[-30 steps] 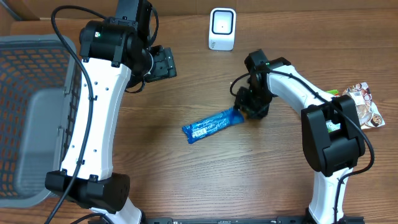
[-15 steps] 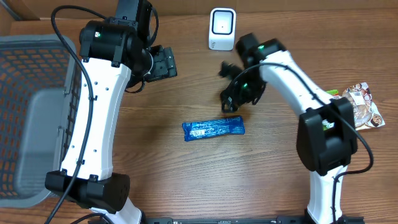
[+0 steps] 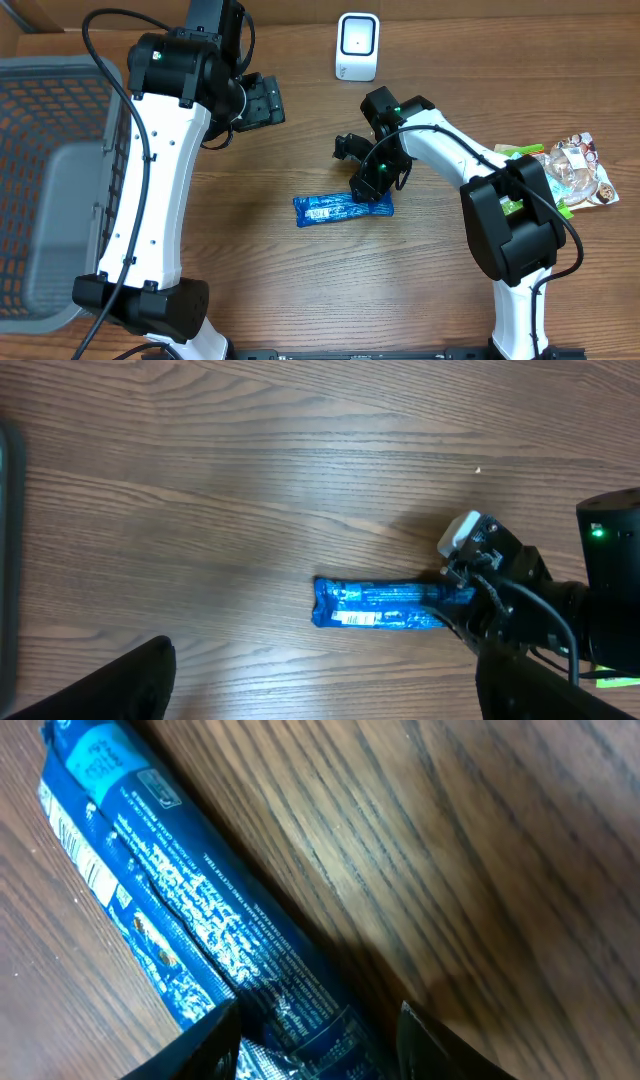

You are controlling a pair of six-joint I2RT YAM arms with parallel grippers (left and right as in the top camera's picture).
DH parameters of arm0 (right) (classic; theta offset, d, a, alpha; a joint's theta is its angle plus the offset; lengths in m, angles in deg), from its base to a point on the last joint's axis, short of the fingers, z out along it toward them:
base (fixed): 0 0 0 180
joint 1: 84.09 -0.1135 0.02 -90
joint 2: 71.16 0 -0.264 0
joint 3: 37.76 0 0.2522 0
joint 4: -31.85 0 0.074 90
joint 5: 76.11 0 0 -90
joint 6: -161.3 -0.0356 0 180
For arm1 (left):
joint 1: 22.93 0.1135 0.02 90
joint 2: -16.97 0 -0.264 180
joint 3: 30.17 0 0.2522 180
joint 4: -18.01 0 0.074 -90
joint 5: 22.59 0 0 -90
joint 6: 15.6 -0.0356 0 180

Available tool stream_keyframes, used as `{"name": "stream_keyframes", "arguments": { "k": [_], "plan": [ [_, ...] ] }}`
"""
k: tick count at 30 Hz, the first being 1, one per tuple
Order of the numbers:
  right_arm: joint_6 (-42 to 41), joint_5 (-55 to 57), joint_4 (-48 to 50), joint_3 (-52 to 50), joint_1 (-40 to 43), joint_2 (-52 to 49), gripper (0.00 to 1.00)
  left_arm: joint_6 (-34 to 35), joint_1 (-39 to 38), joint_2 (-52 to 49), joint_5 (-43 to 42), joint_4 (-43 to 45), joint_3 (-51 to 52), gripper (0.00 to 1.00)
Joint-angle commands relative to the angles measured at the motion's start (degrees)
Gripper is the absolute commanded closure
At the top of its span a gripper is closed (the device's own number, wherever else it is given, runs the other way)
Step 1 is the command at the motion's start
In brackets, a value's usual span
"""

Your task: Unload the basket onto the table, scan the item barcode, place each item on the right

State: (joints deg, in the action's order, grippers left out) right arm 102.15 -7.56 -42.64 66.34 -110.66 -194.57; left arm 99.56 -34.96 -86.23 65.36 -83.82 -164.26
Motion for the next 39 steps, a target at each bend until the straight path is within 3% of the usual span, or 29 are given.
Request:
{"name": "stream_keyframes", "arguments": {
  "k": [1,3,10,12,14,15,17,19,24,28,31,32,36,38,39],
  "plan": [
    [-10.4,-0.3,-0.2,-0.4,0.1,0.0,0.58,0.6,-0.4,-0.7,0.8,0.0,0.2,0.11],
    [-16.6,-0.3,-0.4,-0.4,0.1,0.0,0.75,0.6,-0.4,-0.7,0.8,0.1,0.2,0.11],
    [-45.0,1.8,-6.2,-0.4,0.1,0.0,0.77,0.6,-0.4,-0.7,0.7,0.0,0.2,0.11],
    [-41.9,1.6,-7.5,-0.4,0.0,0.0,0.65,0.6,-0.4,-0.7,0.7,-0.1,0.2,0.11],
    [-28.9,1.6,-7.1,-0.2,0.0,0.0,0.33,0.6,-0.4,-0.7,0.7,-0.1,0.2,0.1],
    [-24.3,1.4,-5.7,-0.2,0.0,0.0,0.24,0.6,-0.4,-0.7,0.7,0.0,0.2,0.1],
    [-19.8,-0.7,-3.5,-0.2,-0.1,0.0,0.14,0.6,-0.4,-0.7,0.7,0.2,0.2,0.09],
    [-14.2,-6.2,-0.3,-0.3,-0.3,0.0,0.13,0.6,-0.4,-0.7,0.7,0.3,0.2,0.09],
    [-6.8,-6.5,-1.6,-0.3,-3.1,-0.1,0.21,0.6,-0.4,-0.7,0.7,0.3,0.2,0.07],
    [-8.3,1.5,0.3,-3.3,-6.2,-0.1,0.27,0.6,-0.4,-0.7,0.7,0.3,0.2,0.07],
    [-11.4,6.8,1.9,-4.9,-6.8,-0.1,0.44,0.6,-0.4,-0.7,0.7,0.3,0.2,0.07],
    [-11.5,6.3,2.5,-4.9,-6.1,-0.1,0.46,0.6,-0.4,-0.7,0.7,0.3,0.2,0.07],
    [-19.8,6.2,4.4,-4.7,-2.5,-0.1,0.55,0.6,-0.4,-0.7,0.7,0.3,0.2,0.06],
    [-27.3,6.2,4.5,-4.7,-0.2,-0.1,0.57,0.6,-0.4,-0.7,0.7,0.4,0.2,0.07],
    [-31.8,6.2,4.2,-4.7,1.0,-0.1,0.62,0.7,-0.4,-0.7,0.7,0.5,0.2,0.07]
  ]
}}
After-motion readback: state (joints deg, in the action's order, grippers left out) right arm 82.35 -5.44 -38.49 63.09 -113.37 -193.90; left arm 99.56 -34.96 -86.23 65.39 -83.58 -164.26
